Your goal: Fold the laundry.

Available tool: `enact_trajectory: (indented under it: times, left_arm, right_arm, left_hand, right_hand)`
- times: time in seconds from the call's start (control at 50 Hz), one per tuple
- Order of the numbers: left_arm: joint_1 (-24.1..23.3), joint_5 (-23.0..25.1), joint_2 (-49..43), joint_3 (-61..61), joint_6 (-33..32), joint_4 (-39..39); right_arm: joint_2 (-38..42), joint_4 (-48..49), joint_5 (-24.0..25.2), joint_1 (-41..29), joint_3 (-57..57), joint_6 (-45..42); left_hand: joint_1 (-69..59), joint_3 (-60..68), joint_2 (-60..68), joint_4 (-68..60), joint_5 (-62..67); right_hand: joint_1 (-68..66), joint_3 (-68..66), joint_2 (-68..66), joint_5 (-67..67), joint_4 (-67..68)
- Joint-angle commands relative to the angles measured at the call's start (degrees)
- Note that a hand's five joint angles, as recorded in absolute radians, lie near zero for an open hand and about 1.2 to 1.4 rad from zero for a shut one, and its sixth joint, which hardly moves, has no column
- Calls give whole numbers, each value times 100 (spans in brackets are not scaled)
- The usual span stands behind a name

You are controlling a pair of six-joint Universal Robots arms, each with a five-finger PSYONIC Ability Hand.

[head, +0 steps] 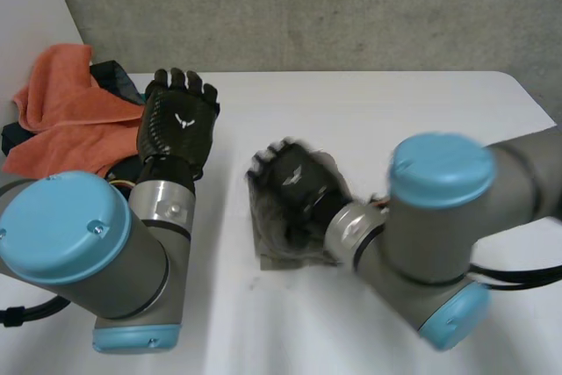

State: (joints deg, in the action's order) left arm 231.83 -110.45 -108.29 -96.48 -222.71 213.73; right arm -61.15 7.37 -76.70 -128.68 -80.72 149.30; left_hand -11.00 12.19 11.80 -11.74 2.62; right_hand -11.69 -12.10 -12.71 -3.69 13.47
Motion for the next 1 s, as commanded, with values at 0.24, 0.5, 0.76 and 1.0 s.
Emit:
enact_trajectory:
  times: [0.24,0.5,0.76,1.0]
  left_arm:
    - [-674,831,-1062,1860,2275,-1464]
    - [-595,683,-2021,2538,2645,-3134]
    - [-578,401,-2390,2494,1345,-3329]
    - [-578,498,-2206,2591,1318,-3276]
  right_arm:
    - [-100,-1299,-64,1442,512,2789]
    - [674,-1853,226,1390,1093,2693]
    - [1342,-1923,94,1381,1365,1445]
    - [1071,-1888,41,1293,1340,1172]
  left_hand:
    - [29,-147,-108,102,-190]
    - [-39,-79,-40,35,-123]
    - [-22,-96,-57,52,-140]
    - [62,-180,-141,136,-224]
  right_hand:
    - [169,210,271,369,-347]
    - [169,210,271,369,-347]
    - [169,210,271,369,-347]
    - [169,210,271,369,-347]
